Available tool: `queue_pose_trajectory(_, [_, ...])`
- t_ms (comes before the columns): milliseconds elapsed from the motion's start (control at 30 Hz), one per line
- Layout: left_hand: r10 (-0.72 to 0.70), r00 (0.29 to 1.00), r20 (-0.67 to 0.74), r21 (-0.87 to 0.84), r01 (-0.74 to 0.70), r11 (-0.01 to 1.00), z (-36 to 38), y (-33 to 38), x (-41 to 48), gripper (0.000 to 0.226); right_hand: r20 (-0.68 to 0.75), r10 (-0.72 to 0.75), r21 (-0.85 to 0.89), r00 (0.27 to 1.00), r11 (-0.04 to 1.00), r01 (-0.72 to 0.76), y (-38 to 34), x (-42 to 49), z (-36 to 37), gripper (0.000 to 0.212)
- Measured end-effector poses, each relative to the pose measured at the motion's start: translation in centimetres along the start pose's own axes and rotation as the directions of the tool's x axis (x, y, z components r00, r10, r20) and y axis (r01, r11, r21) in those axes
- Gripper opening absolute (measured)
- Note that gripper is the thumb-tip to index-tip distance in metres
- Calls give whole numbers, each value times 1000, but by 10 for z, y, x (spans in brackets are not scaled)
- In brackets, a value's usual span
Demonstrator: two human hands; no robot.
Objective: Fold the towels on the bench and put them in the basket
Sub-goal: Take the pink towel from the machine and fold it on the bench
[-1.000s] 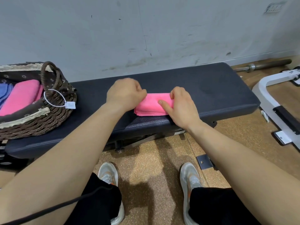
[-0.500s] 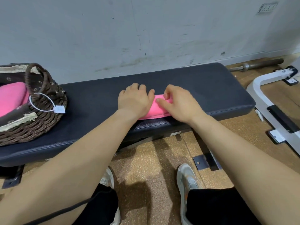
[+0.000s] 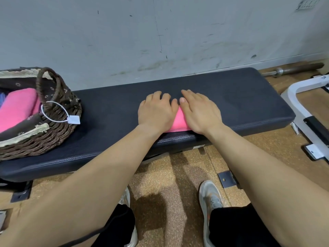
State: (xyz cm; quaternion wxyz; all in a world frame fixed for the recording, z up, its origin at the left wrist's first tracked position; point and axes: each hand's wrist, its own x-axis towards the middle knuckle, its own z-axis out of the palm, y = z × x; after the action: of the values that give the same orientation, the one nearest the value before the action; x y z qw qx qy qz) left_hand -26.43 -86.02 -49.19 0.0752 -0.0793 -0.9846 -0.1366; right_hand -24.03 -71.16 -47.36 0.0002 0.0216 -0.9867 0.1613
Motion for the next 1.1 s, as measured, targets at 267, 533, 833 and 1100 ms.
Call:
queue_pose_trajectory(267, [16, 993, 121, 103, -28, 994, -6, 4, -7, 47, -36, 61, -283, 998, 957, -68, -6, -5, 12, 55])
queue_pose_trajectory(533, [-16, 960, 279, -22, 23, 999, -13, -3, -2, 53, 80, 30, -147, 996, 989, -18, -2, -4, 4, 55])
queue_pose_trajectory(833, [86, 958, 273, -70, -70, 995, -32, -3, 2, 43, 78, 0, 42, 997, 999, -3, 9, -1, 8, 53])
queue_pose_trajectory(1100, [-27, 983, 179, -18, 31, 999, -26, 41, 11, 44, 1, 69, 247, 998, 967, -67, 14, 2, 13, 50])
